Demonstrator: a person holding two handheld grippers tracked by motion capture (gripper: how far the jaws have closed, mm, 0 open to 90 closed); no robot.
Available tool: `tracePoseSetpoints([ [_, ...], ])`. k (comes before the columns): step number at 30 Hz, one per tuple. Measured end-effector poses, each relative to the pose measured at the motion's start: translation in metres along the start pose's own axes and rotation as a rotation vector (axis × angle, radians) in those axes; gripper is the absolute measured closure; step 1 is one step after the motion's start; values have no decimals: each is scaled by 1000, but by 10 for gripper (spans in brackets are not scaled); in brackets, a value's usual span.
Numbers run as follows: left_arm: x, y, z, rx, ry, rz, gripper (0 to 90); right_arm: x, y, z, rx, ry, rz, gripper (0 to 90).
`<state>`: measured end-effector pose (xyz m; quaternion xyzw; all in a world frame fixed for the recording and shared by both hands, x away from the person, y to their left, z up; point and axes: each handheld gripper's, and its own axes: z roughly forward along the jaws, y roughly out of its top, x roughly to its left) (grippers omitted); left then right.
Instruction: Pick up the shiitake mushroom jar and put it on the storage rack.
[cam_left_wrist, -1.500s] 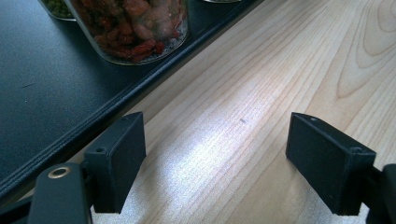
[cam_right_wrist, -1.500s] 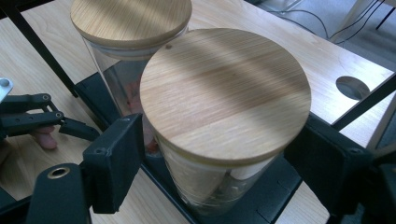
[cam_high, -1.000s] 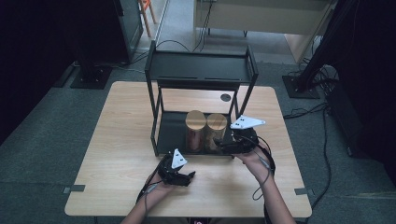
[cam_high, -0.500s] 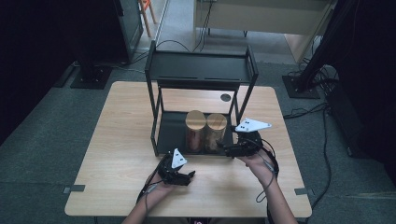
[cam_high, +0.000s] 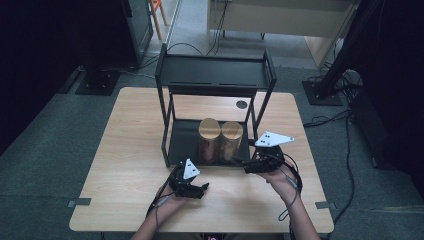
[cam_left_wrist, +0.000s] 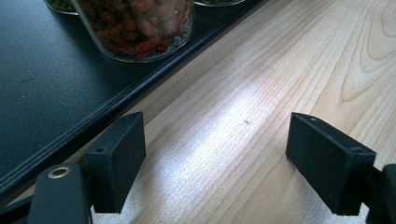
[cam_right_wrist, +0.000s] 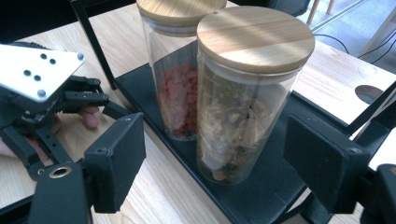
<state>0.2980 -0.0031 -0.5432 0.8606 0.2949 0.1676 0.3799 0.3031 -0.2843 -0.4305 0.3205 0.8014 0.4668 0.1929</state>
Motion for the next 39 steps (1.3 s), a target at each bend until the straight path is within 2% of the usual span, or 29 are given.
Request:
tracePoseSetpoints([
  [6, 0, 0, 0, 2, -13, 4, 202, 0, -6, -3, -12, 6, 2, 209],
  [14, -1, 0, 0, 0, -3, 14, 202, -2, -12, -7, -30, 27, 7, 209],
  [21, -1, 0, -1, 2, -2, 14, 202, 4, -16, -9, -29, 45, -21, 209],
  [27, -4, 0, -1, -6, -3, 51, 202, 4, -20, -14, -58, 58, -17, 209],
  [31, -3, 0, -1, -6, -4, 33, 202, 6, -24, -16, -66, 64, -33, 209],
  [39, -3, 0, -1, -5, -1, 34, 202, 8, -30, -14, -67, 75, -39, 209],
])
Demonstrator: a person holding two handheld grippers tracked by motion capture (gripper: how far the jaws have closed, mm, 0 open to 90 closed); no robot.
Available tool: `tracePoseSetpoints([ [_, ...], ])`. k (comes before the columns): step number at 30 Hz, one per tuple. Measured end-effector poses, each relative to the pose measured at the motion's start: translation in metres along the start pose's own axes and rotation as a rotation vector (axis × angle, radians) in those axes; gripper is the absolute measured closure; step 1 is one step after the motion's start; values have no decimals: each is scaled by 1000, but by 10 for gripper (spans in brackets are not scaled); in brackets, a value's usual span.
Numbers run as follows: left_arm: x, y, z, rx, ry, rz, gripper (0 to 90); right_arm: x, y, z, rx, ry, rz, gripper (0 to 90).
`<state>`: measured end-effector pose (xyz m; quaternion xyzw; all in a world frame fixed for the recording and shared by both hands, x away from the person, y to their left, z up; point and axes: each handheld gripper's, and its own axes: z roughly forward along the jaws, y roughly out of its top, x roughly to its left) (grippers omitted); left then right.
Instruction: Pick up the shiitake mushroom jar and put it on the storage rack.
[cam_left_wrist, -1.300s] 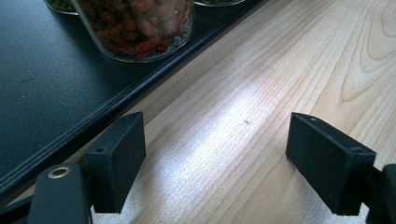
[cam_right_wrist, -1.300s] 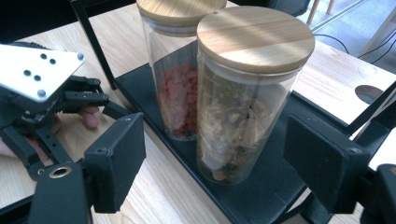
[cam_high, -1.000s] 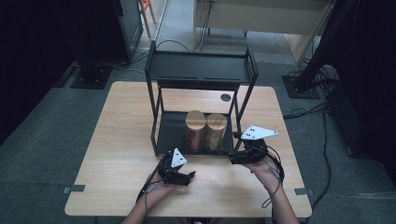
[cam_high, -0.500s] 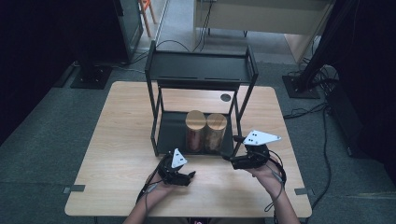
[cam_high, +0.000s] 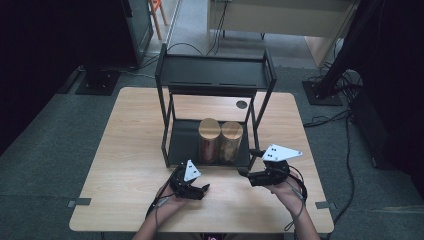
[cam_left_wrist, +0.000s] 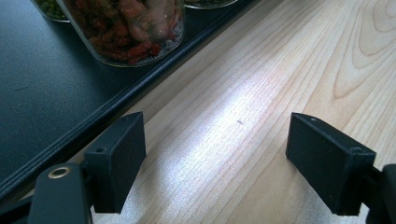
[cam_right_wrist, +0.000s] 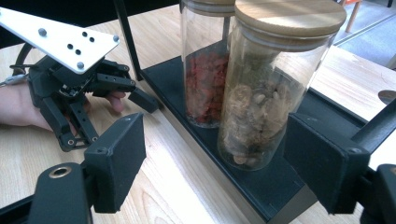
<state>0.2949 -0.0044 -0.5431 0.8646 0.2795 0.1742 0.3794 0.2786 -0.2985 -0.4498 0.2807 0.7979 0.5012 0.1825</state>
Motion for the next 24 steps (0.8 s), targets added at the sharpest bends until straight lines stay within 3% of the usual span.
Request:
tracePoseSetpoints([
  [17, 1, 0, 0, 1, -8, -5, 202, -1, -16, 0, -35, 18, -5, 207],
  [24, 1, 0, 0, 2, -6, -1, 202, -3, -24, 4, -42, 34, 20, 207],
])
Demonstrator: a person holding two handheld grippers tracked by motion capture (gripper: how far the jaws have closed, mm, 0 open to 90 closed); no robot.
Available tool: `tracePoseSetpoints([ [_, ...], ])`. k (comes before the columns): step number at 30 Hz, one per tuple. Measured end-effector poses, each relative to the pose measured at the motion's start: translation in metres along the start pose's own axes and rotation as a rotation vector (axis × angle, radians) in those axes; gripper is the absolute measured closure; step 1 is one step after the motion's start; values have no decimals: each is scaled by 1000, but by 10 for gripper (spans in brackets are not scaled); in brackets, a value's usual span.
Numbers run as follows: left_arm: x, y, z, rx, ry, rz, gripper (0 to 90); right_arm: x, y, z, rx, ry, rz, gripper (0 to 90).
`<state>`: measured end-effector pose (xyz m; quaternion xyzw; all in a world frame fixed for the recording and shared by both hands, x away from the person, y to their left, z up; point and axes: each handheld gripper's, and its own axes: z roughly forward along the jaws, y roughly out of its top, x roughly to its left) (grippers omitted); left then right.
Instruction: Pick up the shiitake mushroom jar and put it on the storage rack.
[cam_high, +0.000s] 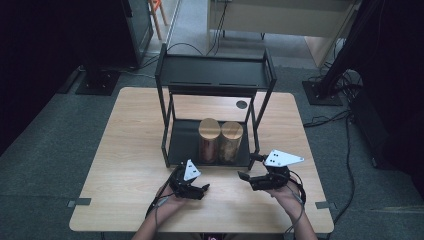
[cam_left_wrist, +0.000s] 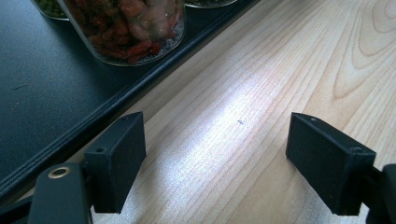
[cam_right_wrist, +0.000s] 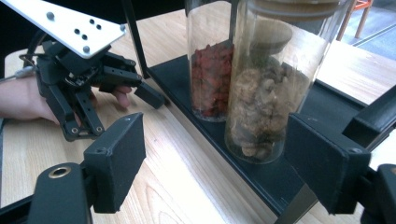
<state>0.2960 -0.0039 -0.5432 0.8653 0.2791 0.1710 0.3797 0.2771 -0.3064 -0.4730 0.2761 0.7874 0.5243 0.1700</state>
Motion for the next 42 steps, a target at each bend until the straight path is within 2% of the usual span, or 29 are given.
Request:
tracePoseSetpoints([
  [9, 0, 0, 0, -1, 0, -1, 202, 0, -9, 5, 2, -3, -32, 205],
  [17, 0, 0, 0, 1, 1, 3, 202, -3, -17, 11, 22, 12, -17, 204],
  [20, 0, 0, 0, 1, 2, 4, 202, -4, -21, 12, 25, 8, -36, 202],
  [24, 0, 0, 0, 1, 3, 3, 202, -5, -27, 15, 40, 21, -29, 200],
  [31, -1, 0, 0, -1, 4, 4, 202, -9, -32, 15, 29, 35, -6, 199],
  [42, -1, 0, 0, -3, 5, 5, 202, -10, -39, 19, 30, 61, -8, 198],
])
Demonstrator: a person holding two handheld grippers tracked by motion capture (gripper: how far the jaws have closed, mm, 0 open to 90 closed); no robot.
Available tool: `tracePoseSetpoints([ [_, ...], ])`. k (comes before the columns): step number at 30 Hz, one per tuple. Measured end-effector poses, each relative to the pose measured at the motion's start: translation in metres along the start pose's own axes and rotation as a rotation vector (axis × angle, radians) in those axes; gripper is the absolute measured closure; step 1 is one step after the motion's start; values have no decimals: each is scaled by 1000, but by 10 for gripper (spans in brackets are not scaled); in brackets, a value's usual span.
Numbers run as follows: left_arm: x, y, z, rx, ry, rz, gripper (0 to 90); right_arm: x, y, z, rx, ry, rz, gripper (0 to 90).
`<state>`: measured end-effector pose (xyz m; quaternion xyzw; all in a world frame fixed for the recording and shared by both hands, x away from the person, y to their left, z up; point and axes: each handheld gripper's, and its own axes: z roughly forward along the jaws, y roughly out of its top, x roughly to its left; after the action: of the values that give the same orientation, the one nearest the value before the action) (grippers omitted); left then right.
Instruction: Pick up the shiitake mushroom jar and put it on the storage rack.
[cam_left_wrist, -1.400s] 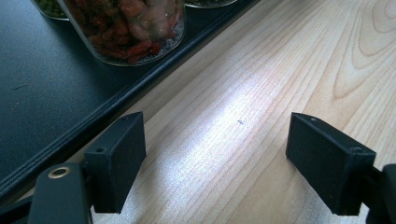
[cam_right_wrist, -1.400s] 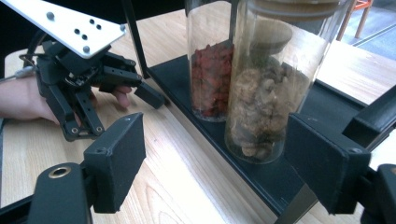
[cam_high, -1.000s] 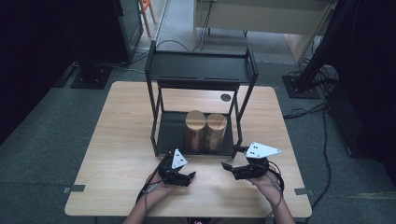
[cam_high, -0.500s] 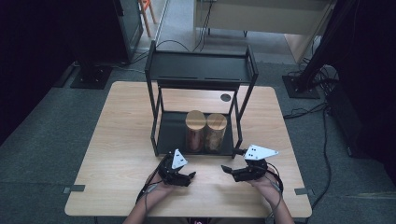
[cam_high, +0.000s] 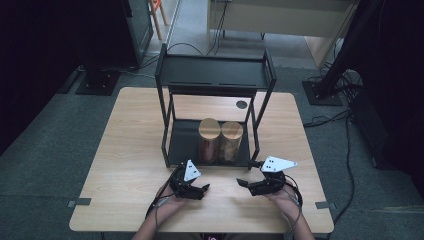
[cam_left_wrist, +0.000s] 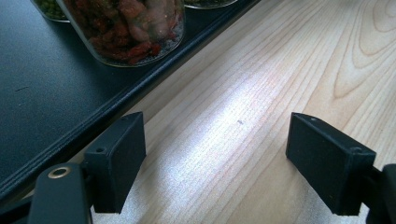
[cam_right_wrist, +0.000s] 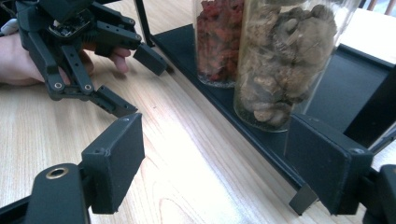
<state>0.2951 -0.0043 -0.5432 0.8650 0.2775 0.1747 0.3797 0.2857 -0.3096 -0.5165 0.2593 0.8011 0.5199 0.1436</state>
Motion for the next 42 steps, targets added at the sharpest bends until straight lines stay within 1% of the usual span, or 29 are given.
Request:
tracePoseSetpoints([
  [3, 0, 0, 0, 2, -1, -1, 202, -1, -3, 0, 3, 7, 5, 198],
  [10, 0, 0, 0, 0, 1, 1, 203, -6, -9, 0, 10, 3, 19, 198],
  [12, 0, 0, 0, 0, 1, 1, 202, -7, -10, 0, 15, -1, 14, 198],
  [19, 0, 0, 0, 0, 1, 2, 202, -9, -13, 1, 24, 1, 23, 198],
  [22, 0, 0, 0, 0, 2, 2, 202, -10, -14, 0, 33, -2, 22, 198],
  [25, 0, 0, 0, 0, 1, 1, 202, -10, -15, 0, 42, -14, -1, 200],
  [27, 0, 0, 0, 0, 1, 1, 202, -10, -16, 0, 51, -16, -7, 200],
  [29, 0, 0, 0, 0, 1, 1, 202, -11, -16, 0, 56, -8, -4, 201],
  [31, 0, 0, 0, 0, 1, 1, 202, -12, -17, -1, 60, -12, -8, 201],
  [38, 0, 0, 0, 1, 0, 2, 202, -16, -20, -6, 68, -15, 8, 202],
  [42, 0, 0, 0, 2, 1, 3, 202, -17, -21, -9, 64, -17, 11, 202],
])
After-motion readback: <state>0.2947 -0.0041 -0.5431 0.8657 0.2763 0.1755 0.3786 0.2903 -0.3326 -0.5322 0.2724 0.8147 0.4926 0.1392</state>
